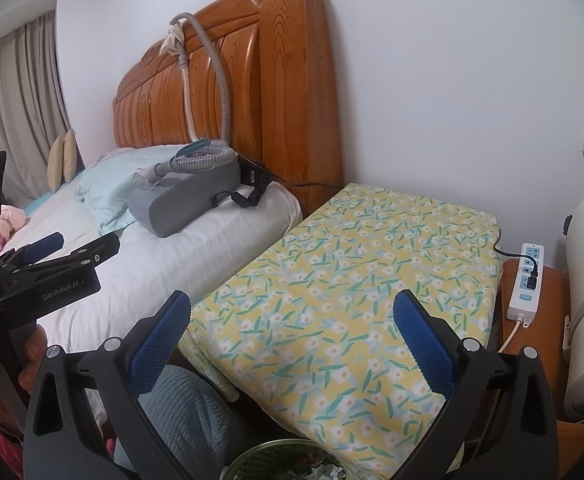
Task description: Collect trash
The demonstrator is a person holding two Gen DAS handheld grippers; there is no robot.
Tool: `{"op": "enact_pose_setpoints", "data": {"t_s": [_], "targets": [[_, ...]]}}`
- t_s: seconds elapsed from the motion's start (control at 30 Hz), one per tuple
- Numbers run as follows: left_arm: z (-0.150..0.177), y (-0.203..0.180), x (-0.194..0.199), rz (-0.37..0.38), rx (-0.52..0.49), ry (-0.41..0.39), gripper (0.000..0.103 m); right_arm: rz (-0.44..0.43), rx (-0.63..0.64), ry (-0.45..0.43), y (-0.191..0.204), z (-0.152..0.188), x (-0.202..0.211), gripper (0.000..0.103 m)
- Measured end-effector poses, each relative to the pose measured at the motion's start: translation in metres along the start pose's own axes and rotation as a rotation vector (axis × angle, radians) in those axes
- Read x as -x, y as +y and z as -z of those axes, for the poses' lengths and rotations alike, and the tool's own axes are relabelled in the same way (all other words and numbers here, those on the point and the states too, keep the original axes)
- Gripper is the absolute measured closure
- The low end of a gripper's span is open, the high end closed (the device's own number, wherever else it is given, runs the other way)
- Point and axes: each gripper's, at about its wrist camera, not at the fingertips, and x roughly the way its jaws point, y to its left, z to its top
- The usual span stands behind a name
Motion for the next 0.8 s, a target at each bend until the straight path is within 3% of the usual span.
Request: {"op": "enact_pose_setpoints", "data": {"t_s": [0.8], "targets": [[0.0016, 0.0011, -0.0002, 0.007, 0.007, 0.007, 0.008, -0.007, 0.015, 0.006, 0.0026, 0.0015, -0.0024, 0.002]]}}
